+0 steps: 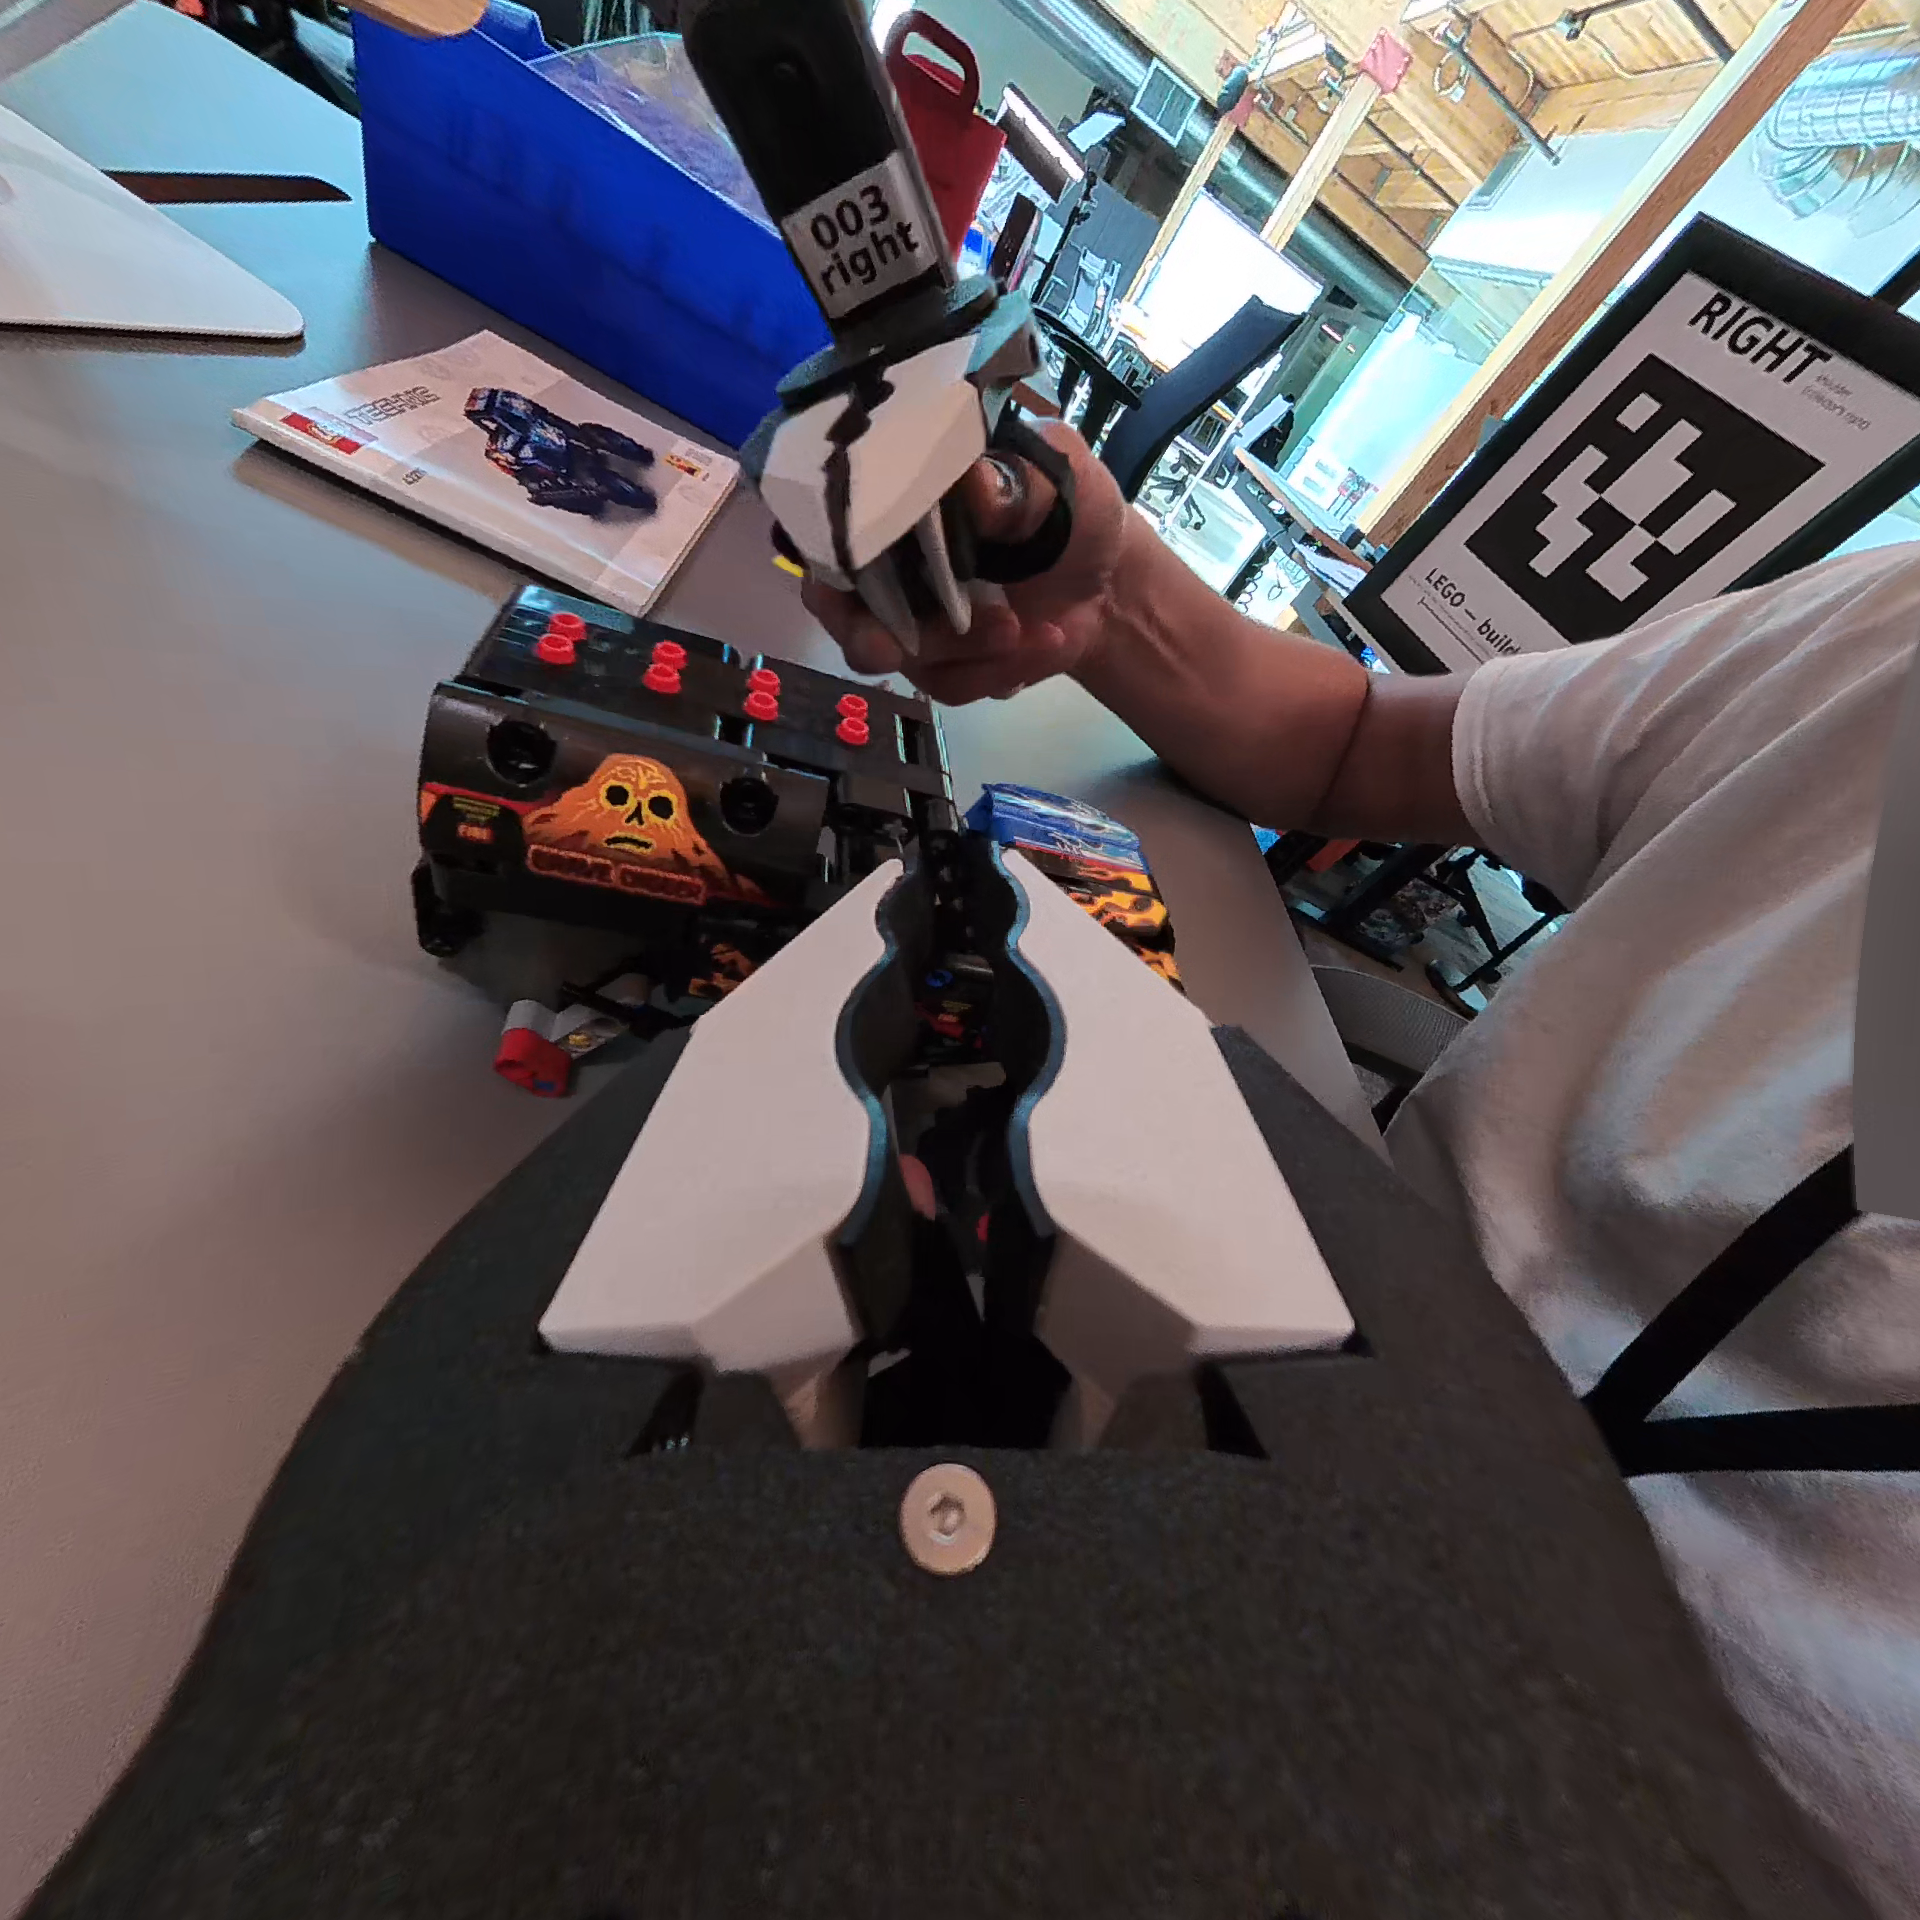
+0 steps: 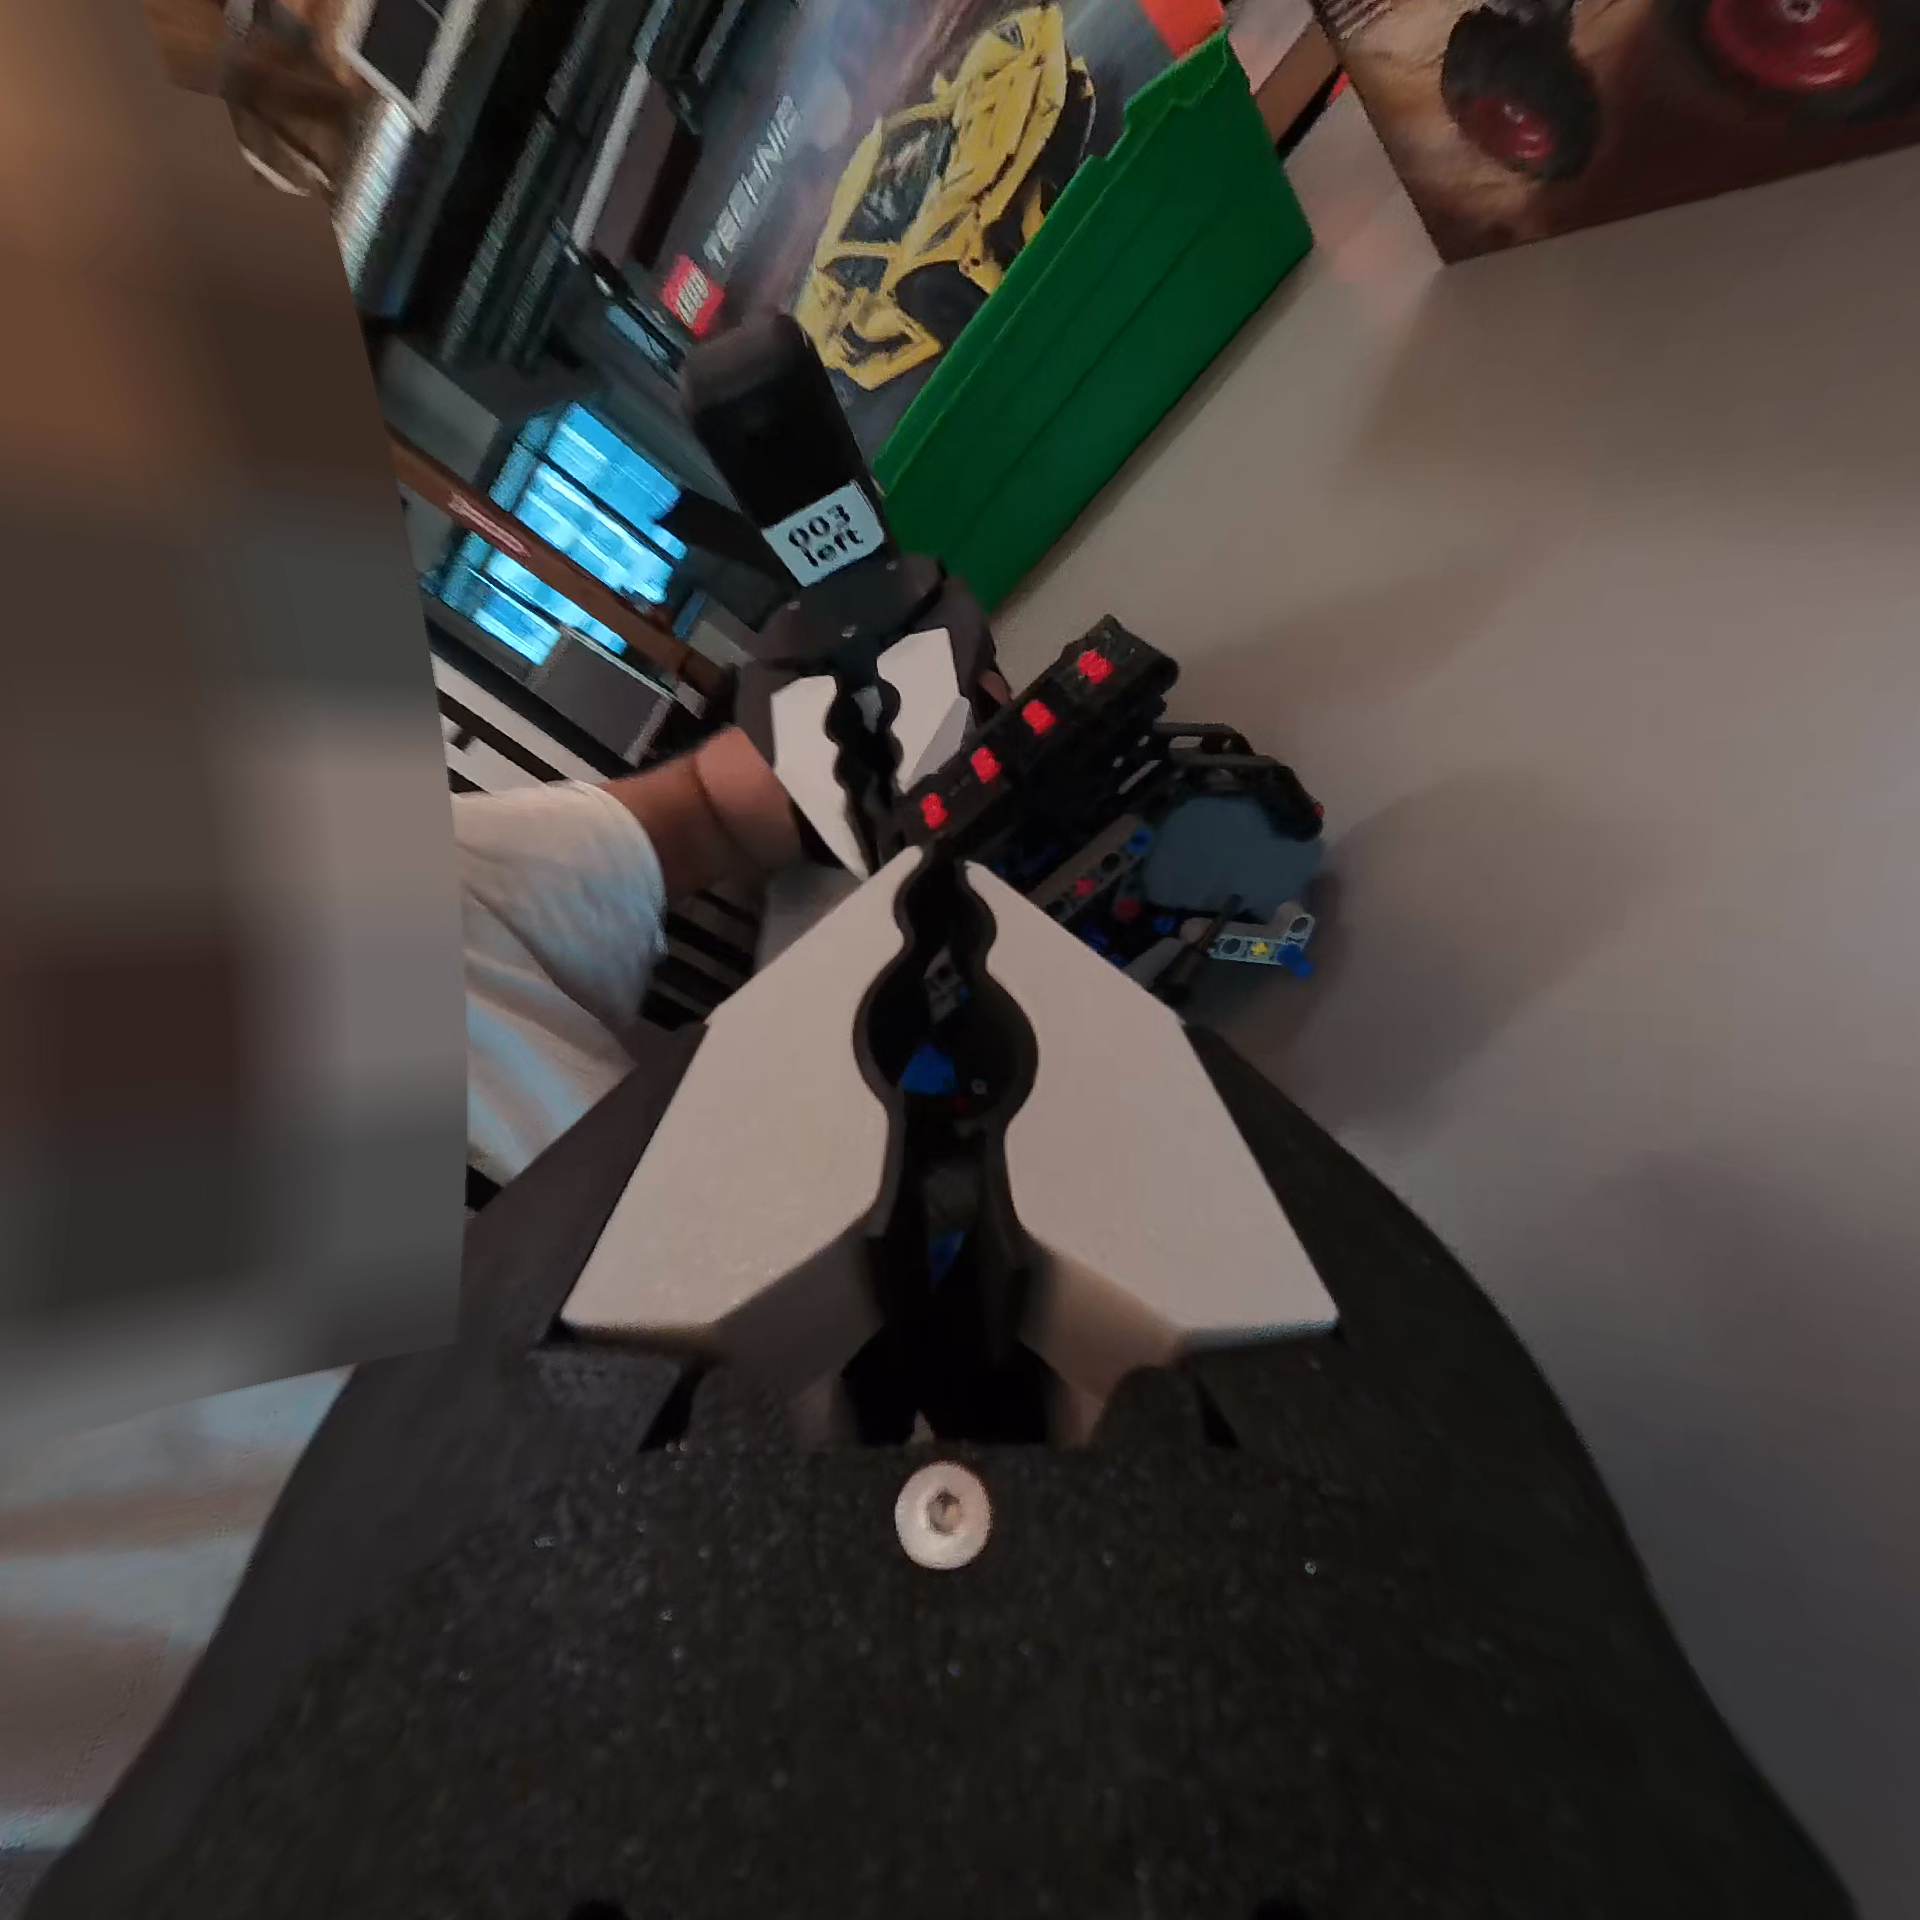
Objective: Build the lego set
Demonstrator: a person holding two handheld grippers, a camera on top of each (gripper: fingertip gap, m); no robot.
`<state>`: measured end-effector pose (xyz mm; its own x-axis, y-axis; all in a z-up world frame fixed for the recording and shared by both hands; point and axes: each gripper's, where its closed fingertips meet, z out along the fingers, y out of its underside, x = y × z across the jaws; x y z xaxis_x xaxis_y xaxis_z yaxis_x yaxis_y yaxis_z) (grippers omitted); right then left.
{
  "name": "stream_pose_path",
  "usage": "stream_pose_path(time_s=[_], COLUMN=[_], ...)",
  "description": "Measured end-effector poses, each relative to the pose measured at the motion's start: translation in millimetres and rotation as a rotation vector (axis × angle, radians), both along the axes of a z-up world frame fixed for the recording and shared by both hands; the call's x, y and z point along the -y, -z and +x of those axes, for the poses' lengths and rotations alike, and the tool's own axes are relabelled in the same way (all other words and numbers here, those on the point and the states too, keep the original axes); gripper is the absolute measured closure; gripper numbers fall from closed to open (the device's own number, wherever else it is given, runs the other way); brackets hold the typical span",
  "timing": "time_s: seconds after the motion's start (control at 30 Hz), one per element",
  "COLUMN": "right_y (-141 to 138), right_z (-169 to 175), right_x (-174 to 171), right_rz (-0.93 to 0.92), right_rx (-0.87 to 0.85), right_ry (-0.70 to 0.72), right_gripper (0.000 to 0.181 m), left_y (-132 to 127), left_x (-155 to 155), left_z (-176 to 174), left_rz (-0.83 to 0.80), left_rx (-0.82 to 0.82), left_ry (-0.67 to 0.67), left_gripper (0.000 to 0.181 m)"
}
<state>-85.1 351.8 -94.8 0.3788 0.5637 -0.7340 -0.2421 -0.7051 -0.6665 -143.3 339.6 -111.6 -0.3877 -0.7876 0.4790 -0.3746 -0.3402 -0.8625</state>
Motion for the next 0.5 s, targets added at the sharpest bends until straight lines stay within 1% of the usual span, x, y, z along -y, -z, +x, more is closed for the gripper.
stream_pose_path(time_s=[0.07,0.1,0.13,0.2,0.27,0.33,0.4,0.43,0.5], right_y=[-3.0,1.2,6.5,6.1,13.3,11.9,7.0,3.2,-5.4], right_z=[2.6,4.2,5.0,0.7,2.1,3.3,5.0,1.0,-2.8], right_x=[-1.7,-4.3,-6.2,-5.6,-8.0,-9.2,-6.5,-1.8,1.5], right_rz=[0.063,0.078,0.131,0.271,0.388,0.526,0.600,0.647,0.771], right_rx=[0.059,0.116,0.209,0.328,0.492,0.591,0.682,0.728,0.913], right_ry=[0.024,0.041,0.051,0.046,0.066,0.095,0.125,0.114,0.137], right_gripper=[0.181,0.181,0.181,0.181,0.181,0.174,0.156,0.150,0.152], left_y=[0.1,0.1,0.0,0.0,0.0,-0.1,-0.2,-0.2,-0.2], left_x=[-1.7,-2.0,-1.8,-1.5,-1.1,-1.1,-1.3,-1.3,-2.0], left_z=[-0.7,-0.8,-0.6,-0.6,-0.8,-0.7,-0.5,-0.3,0.3], left_rz=[-0.010,-0.011,-0.006,-0.003,-0.009,-0.005,-0.001,-0.002,-0.007], left_rx=[0.003,0.003,0.004,0.005,0.004,0.005,0.006,0.006,0.005], left_ry=[-0.007,-0.007,-0.007,-0.006,-0.003,-0.001,-0.003,-0.005,-0.012], left_gripper=[0.174,0.174,0.174,0.174,0.174,0.174,0.173,0.173,0.174])
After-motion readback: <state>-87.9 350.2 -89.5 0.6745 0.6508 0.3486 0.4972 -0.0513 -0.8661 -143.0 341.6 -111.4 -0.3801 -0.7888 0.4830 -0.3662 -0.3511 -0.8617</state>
